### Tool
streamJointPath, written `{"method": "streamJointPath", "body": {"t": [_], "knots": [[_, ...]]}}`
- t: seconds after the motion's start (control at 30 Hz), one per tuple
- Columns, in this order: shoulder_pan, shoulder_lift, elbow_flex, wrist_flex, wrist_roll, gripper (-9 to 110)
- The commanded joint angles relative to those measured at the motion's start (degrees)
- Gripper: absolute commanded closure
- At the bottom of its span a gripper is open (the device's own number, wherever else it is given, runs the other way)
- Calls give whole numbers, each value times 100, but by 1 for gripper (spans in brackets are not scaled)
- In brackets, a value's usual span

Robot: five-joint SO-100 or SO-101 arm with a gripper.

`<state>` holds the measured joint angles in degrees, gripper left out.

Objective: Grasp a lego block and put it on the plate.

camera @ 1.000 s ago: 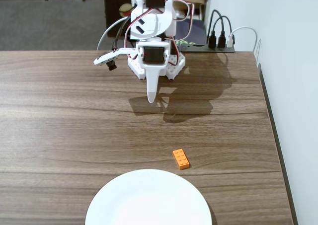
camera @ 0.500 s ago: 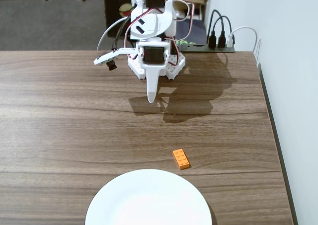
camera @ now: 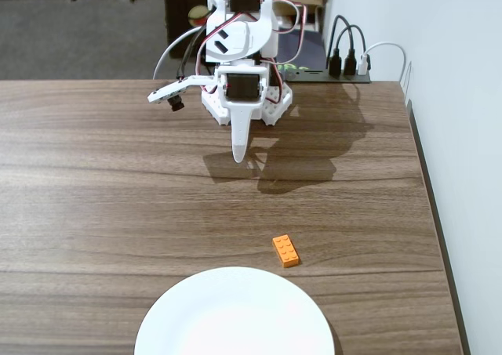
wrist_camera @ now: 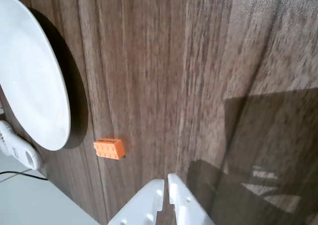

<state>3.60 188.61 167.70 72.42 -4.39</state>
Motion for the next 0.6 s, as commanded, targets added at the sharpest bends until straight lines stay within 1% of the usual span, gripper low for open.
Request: {"method": "streamJointPath", "body": {"t": [0.0, 0.47, 0.57], "knots": [[-35, -9, -26, 18, -53, 101], [-123, -18, -26, 18, -114, 101], [-53, -360, -79, -158, -114, 101]]}}
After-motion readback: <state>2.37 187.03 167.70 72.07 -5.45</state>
